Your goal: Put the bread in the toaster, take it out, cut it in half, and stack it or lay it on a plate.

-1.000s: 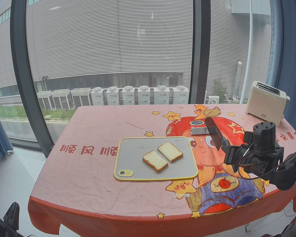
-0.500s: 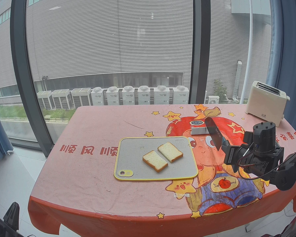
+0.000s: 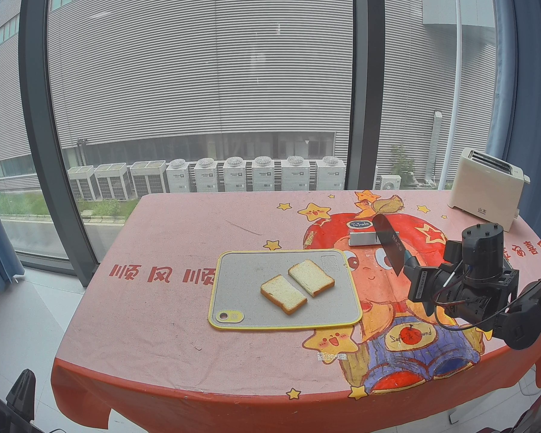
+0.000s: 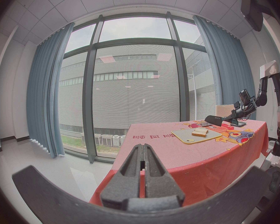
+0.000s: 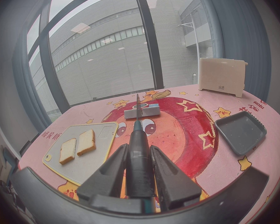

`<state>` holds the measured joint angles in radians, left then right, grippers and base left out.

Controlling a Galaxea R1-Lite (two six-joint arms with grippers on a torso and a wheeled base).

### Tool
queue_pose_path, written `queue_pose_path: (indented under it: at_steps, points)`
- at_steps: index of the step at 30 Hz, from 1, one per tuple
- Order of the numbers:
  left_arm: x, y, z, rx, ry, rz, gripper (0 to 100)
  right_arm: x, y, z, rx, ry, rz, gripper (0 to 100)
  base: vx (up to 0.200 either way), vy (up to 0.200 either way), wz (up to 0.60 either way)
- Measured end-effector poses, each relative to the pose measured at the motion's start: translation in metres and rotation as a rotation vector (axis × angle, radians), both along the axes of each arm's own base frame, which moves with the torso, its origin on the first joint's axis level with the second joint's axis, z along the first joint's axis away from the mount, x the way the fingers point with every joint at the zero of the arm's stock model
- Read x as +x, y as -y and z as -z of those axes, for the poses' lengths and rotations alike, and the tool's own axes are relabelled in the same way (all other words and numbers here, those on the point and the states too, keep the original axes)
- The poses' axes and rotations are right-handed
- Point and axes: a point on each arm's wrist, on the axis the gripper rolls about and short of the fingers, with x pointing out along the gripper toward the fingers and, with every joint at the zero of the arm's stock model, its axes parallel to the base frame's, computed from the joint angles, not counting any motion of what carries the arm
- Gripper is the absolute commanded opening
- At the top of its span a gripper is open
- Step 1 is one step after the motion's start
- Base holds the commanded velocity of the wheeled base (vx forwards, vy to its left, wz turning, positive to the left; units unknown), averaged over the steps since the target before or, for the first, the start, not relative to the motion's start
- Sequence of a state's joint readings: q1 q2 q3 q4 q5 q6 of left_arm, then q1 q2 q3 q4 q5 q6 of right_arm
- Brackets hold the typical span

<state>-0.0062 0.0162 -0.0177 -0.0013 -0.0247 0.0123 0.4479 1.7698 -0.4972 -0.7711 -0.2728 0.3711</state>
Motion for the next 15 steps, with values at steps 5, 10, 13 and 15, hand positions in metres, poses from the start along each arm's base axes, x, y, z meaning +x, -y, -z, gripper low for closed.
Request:
queue_pose_path:
  at_steps: [5,10,13,15]
  points:
    - [0.0000,0.0000,0.0000,0.000,0.000,0.000,0,-0.0001,-0.0003,0.0004,-0.001,-0.001,-0.001,0,0.000,0.000,0.00]
    - [0.0000,0.0000,0.0000,-0.001,0.000,0.000,0,-0.0002,-0.0002,0.0007,-0.001,-0.003,-0.001,0,0.000,0.000,0.00]
    - [0.0000,0.0000,0.0000,0.000,0.000,0.000,0,0.0002,0.0000,0.0013,-0.002,-0.004,0.000,0,0.000,0.000,0.00]
    - [0.0000,0.0000,0.0000,0.000,0.000,0.000,0,0.0004,0.0002,0.0010,-0.001,-0.003,0.002,0,0.000,0.000,0.00]
